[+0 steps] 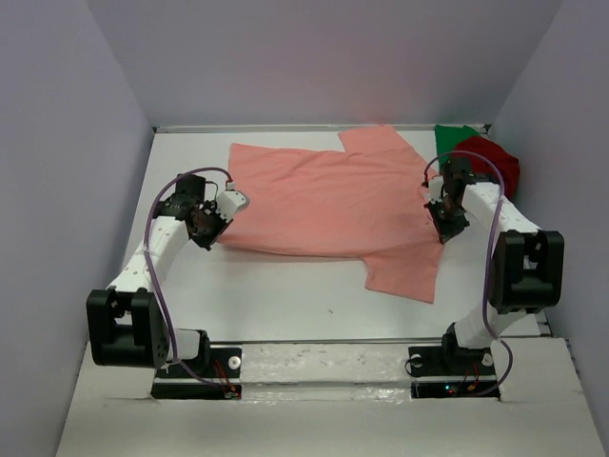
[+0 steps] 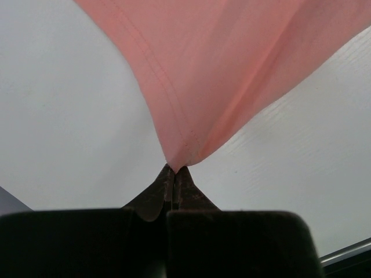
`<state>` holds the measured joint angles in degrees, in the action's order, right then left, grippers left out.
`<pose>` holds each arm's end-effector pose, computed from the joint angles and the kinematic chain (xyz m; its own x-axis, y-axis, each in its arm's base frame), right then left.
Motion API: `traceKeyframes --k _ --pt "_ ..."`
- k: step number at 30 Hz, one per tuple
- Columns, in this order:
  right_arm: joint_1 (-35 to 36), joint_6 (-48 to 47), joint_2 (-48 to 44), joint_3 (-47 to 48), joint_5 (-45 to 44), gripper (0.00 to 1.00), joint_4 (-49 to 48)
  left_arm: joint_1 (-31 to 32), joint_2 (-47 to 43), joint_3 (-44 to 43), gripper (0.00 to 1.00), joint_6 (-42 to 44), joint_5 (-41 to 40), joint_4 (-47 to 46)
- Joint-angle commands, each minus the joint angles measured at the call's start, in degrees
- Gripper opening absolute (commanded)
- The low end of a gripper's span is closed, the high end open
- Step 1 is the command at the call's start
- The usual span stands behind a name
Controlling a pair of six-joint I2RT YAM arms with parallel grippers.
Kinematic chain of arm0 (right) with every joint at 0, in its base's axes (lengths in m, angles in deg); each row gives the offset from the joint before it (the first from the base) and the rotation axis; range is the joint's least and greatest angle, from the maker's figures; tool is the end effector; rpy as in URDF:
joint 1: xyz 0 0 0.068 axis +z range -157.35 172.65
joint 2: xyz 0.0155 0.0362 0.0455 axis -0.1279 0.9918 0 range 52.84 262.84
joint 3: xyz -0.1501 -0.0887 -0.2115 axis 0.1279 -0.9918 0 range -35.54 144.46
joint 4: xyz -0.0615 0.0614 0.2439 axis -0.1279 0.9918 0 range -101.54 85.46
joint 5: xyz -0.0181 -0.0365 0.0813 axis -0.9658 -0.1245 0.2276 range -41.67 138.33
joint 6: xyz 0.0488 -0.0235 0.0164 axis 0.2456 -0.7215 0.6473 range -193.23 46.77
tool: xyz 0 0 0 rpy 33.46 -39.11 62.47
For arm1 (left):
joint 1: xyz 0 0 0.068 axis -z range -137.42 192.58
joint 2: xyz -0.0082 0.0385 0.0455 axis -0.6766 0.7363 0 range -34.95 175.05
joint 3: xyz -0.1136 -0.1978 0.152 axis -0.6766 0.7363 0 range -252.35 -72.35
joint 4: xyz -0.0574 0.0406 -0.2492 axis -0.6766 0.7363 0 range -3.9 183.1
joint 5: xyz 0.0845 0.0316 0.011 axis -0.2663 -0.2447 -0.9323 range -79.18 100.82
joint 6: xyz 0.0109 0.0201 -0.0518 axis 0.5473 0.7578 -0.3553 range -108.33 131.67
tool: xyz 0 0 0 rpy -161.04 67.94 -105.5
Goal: Fold and stack the t-shirts
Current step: Fold the flattened tshirt in 1/3 of the way
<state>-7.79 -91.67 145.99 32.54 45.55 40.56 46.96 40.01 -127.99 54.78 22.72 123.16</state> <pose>0.3047 -0.0042 0.2194 -0.9308 -0.3087 -0.1957 -0.2908 0.9498 -0.1152 0.2607 -0.0282 0.2523 -0.4772 0.7073 -0.5216 0.7052 0.6623 0.2530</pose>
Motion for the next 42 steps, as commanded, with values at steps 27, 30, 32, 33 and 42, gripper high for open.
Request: traceKeyframes --k 27,30,32,33,42 --pt "-1.22 -0.37 15.56 21.48 -5.21 0.0 0.11 -0.87 11.61 -9.66 0.0 -3.47 -2.93 -2.87" --pt "-1.22 -0.46 17.15 24.29 -5.56 0.0 0.46 -0.87 13.19 -10.72 0.0 -3.74 -2.94 -3.31" --pt "-1.75 -0.64 18.74 25.44 -5.65 0.0 0.81 -0.78 14.51 -11.51 0.0 -3.82 -2.85 -3.31" --pt "-1.75 -0.81 19.26 26.4 -5.65 0.0 0.99 -0.78 14.86 -11.86 0.0 -3.83 -2.76 -3.31" --pt "-1.75 -1.69 26.11 31.33 -6.35 0.0 1.25 -0.69 18.99 -14.32 0.0 -4.97 -1.71 -4.01"
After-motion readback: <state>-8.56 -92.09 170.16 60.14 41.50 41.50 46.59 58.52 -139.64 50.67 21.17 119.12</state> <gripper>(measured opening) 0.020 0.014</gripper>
